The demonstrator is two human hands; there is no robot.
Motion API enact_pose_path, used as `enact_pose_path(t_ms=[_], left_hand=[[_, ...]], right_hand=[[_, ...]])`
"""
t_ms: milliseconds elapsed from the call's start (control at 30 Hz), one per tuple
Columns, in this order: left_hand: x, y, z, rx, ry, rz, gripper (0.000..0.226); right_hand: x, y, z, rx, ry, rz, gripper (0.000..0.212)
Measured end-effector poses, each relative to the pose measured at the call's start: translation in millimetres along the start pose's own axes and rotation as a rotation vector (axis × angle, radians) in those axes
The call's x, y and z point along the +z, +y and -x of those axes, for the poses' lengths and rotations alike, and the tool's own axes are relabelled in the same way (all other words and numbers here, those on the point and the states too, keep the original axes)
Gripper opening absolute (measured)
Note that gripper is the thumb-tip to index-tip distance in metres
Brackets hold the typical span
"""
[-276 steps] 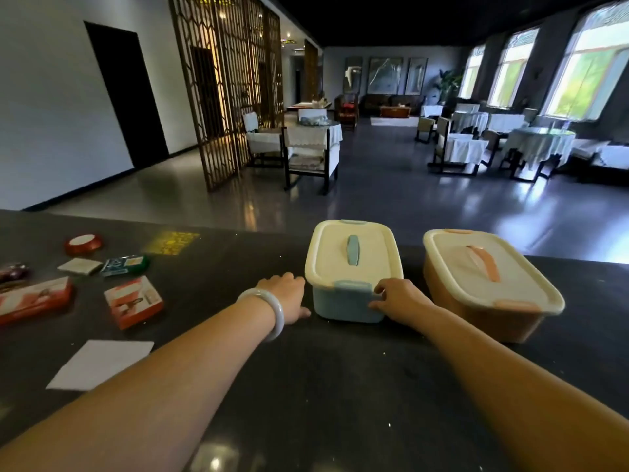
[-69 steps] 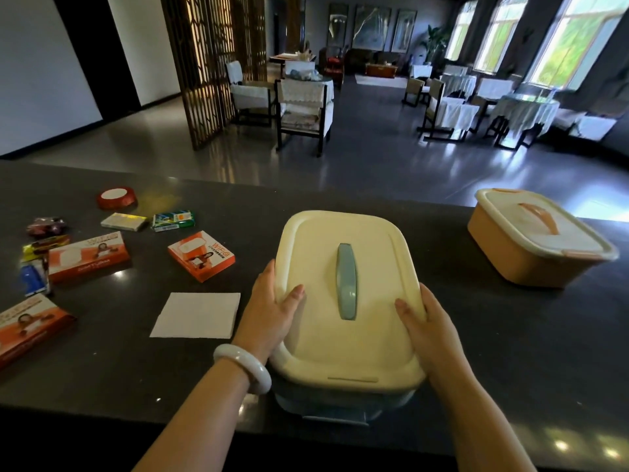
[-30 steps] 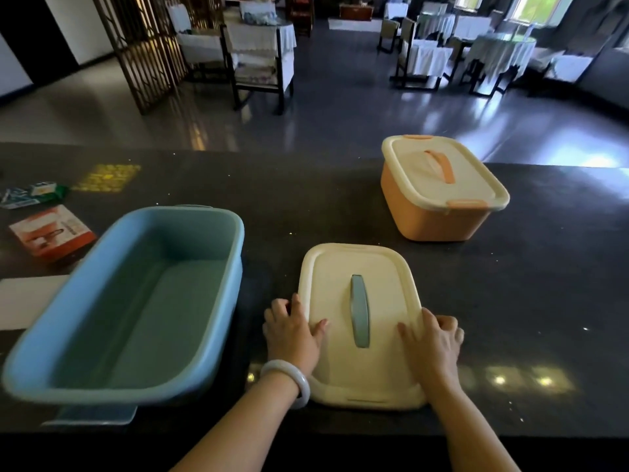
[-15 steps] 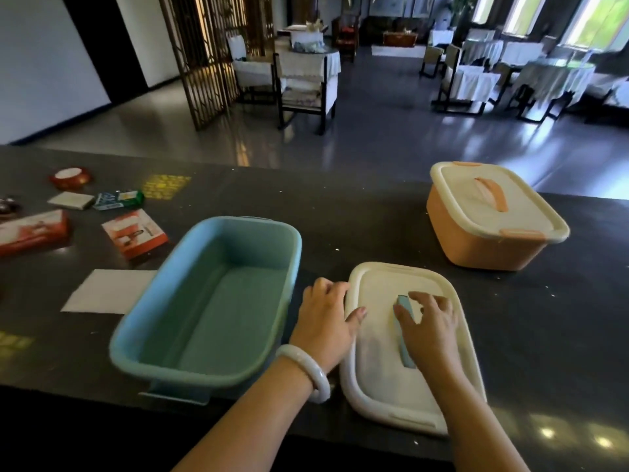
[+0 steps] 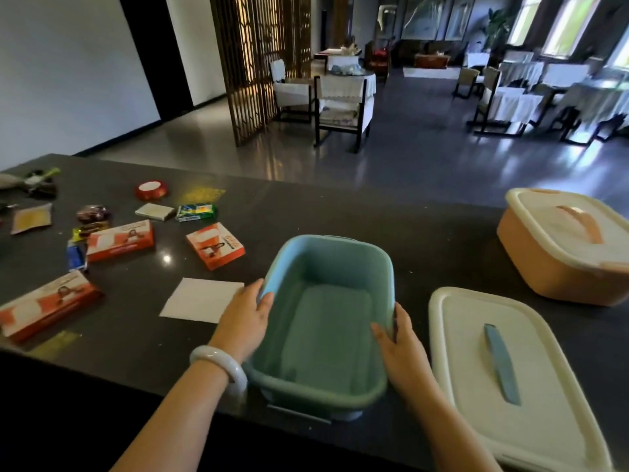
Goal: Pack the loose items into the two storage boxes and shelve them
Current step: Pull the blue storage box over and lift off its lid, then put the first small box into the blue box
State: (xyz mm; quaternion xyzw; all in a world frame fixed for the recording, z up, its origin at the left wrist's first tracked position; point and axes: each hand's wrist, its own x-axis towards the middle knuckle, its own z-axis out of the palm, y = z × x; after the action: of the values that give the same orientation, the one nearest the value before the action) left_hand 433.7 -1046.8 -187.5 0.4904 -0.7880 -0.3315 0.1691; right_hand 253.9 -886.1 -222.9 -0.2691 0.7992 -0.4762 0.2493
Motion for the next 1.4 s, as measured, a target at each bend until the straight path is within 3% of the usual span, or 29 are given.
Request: enact_pose_path(t_ms=[67, 167, 700, 900, 1067, 1233, 1400], left_hand=[[3.7, -17.5, -2.4, -0.014, -0.088, 0.146, 0.049], [7.3, -27.4, -8.7, -0.023, -0.077, 0.31, 0.049], [9.0, -30.2, -30.5, -0.016, -0.084, 0.335, 0.051], [0.6, -31.0, -33.8, -0.028, -0.137, 0.367, 0.053], [-19.7, -55.1, -43.2, -0.115, -0.07, 0.332, 0.048], [-52.2, -105.2, -63.5, -0.253, 0.03, 0.282, 0.033], [-88.9, -160.8, -91.2, -0.26, 0.067, 0.183, 0.032]], right_hand=[[8.4, -2.5, -0.1, 0.013, 0.062, -0.006, 0.059], [13.8, -9.6, -4.6, 0.029, 0.104, 0.003, 0.054], [17.9, -23.1, -21.8, 0.043, 0.094, 0.017, 0.049], [4.9, -30.8, -32.1, 0.032, 0.037, 0.236, 0.055], [8.6, -76.2, -42.9, -0.14, 0.094, 0.465, 0.051], [72.8, -136.1, -36.5, -0.367, -0.045, 0.351, 0.04], [165.6, -180.2, -42.4, -0.369, -0.286, 0.319, 0.041]])
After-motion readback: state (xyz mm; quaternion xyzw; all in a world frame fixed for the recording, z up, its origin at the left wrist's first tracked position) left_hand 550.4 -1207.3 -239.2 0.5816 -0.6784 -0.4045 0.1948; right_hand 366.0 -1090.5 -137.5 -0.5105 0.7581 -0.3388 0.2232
